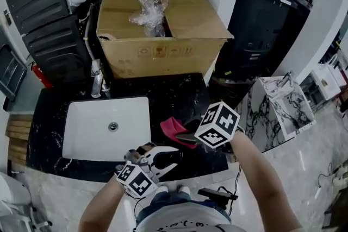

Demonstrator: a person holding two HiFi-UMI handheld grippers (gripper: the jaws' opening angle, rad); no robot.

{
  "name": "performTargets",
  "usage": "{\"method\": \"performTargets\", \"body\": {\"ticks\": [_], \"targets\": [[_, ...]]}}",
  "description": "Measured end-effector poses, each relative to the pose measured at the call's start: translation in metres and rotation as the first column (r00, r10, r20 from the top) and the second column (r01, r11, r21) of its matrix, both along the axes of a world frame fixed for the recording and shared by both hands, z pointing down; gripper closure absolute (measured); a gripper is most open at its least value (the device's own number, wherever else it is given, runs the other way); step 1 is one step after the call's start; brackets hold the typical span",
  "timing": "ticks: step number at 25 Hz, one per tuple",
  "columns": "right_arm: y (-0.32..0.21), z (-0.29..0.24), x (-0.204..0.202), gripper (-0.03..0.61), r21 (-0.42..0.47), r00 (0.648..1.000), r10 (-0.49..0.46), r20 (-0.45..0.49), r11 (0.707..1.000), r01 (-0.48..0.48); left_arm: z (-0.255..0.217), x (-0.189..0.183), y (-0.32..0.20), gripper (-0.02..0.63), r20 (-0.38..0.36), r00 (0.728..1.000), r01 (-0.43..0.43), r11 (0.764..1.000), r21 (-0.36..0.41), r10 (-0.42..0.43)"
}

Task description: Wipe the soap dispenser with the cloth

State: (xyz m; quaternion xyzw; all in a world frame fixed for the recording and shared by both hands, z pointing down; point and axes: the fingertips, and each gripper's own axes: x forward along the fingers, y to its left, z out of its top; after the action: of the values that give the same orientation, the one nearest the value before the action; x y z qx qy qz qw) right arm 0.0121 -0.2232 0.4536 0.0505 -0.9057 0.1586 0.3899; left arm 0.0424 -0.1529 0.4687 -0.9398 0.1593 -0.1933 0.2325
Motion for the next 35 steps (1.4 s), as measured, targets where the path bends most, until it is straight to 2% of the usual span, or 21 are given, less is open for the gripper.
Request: {"method": "performTargets", "body": {"ticks": [2,4,8,11,17,21,24,26,30,35], "targets": [[0.007,0.008,-0.006,0.529,0.004,0.995,-0.081,-0.066,0.997,0.081,0.0,0.001,0.002,0.512,0.013,1.0,-0.007,1.0,0.011,0.007],[0.004,0.02,-0.012,0.531,0.0,0.984,-0.118,-0.137,0.993,0.119,0.0,0.002,0.003,0.512,0.025,1.0,-0.014,1.0,0.021,0.014],[-0.013,0.046,-0.018,0.531,-0.016,0.956,-0.132,-0.263,0.991,0.132,0.001,0.002,0.006,0.512,0.049,0.999,-0.023,0.999,0.049,0.021],[-0.025,0.064,-0.02,0.531,-0.034,0.945,-0.106,-0.308,0.994,0.101,0.001,0.003,0.006,0.512,0.051,0.999,-0.014,0.998,0.058,0.011],[-0.038,0.08,-0.018,0.531,-0.032,0.946,-0.021,-0.322,0.999,0.012,0.001,0.003,0.008,0.512,0.046,0.999,0.003,0.997,0.076,-0.007],[-0.035,0.057,-0.016,0.529,0.025,0.97,0.015,-0.242,1.0,-0.01,0.002,0.003,0.01,0.512,0.039,0.999,0.012,0.997,0.082,-0.016],[-0.013,0.014,-0.021,0.529,0.061,0.991,-0.04,-0.126,0.997,0.048,0.002,0.003,0.011,0.512,0.038,0.999,0.011,0.996,0.085,-0.015],[0.006,-0.005,-0.031,0.529,0.063,0.99,-0.112,-0.085,0.991,0.118,0.003,0.002,0.011,0.512,0.041,0.999,0.009,0.996,0.086,-0.012],[0.024,0.01,-0.047,0.529,0.031,0.955,-0.235,-0.183,0.969,0.245,0.003,0.003,0.013,0.512,0.055,0.998,0.0,0.995,0.097,-0.006],[0.006,0.046,-0.065,0.531,-0.037,0.942,-0.202,-0.268,0.979,0.2,0.005,0.005,0.017,0.512,0.08,0.997,-0.007,0.992,0.126,-0.003]]}}
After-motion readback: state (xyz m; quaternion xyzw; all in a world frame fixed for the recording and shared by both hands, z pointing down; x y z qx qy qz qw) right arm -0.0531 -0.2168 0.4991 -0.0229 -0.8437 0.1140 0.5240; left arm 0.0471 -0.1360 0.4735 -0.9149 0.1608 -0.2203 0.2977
